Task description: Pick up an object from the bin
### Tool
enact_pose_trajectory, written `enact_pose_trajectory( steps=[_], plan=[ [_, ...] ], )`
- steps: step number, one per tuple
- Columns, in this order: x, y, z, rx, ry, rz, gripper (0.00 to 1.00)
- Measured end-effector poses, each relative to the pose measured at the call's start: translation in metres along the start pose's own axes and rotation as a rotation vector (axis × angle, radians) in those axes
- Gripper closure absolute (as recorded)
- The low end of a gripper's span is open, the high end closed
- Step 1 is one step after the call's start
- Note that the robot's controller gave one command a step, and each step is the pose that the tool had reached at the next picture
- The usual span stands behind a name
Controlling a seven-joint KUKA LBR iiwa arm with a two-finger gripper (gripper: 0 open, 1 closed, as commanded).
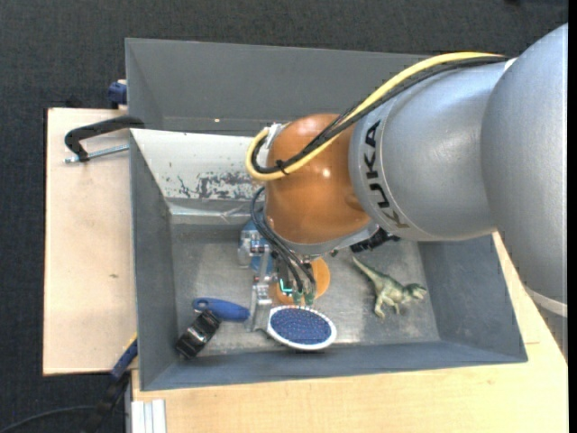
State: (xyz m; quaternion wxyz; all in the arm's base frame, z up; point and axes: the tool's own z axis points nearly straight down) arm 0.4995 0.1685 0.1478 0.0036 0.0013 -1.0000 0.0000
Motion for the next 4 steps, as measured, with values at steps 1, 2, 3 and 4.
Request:
enact_pose_trajectory(
  steps=[1,2,3,4],
  plan=[
    [0.006,0.005,0.078,0.0,-0.005,-0.272,0.0],
    [0.005,0.004,0.077,0.0,-0.006,-0.27,1.0],
    [-0.006,-0.004,-0.036,-0.001,-0.02,-0.3,1.0],
    [-0.011,-0.012,-0.112,-0.001,-0.021,-0.329,1.0]
  ],
)
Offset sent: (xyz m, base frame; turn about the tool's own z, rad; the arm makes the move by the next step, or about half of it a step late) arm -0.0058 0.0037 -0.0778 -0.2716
